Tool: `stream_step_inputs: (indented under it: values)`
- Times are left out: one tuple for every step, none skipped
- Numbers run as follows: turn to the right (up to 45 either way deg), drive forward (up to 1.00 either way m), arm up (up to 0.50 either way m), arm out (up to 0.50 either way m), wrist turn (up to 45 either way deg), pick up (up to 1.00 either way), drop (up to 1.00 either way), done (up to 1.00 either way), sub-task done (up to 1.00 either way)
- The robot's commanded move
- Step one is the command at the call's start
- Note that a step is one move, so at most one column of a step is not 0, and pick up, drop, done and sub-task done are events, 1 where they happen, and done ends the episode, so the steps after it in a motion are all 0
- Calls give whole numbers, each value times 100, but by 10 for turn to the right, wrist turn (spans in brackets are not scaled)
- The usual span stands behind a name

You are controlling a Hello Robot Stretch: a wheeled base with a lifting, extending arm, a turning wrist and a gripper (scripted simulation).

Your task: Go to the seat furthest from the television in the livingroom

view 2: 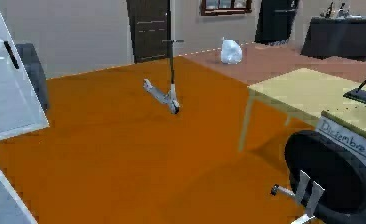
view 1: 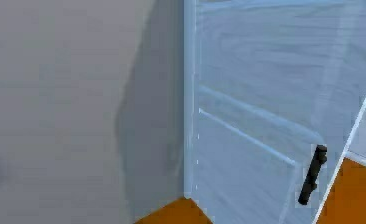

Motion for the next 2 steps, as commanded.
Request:
stream_step_inputs:
  values:
    - [450, 0, 0, 0, 0, 0, 0, 0, 0]
    - [360, 0, 0, 0, 0, 0, 0, 0, 0]
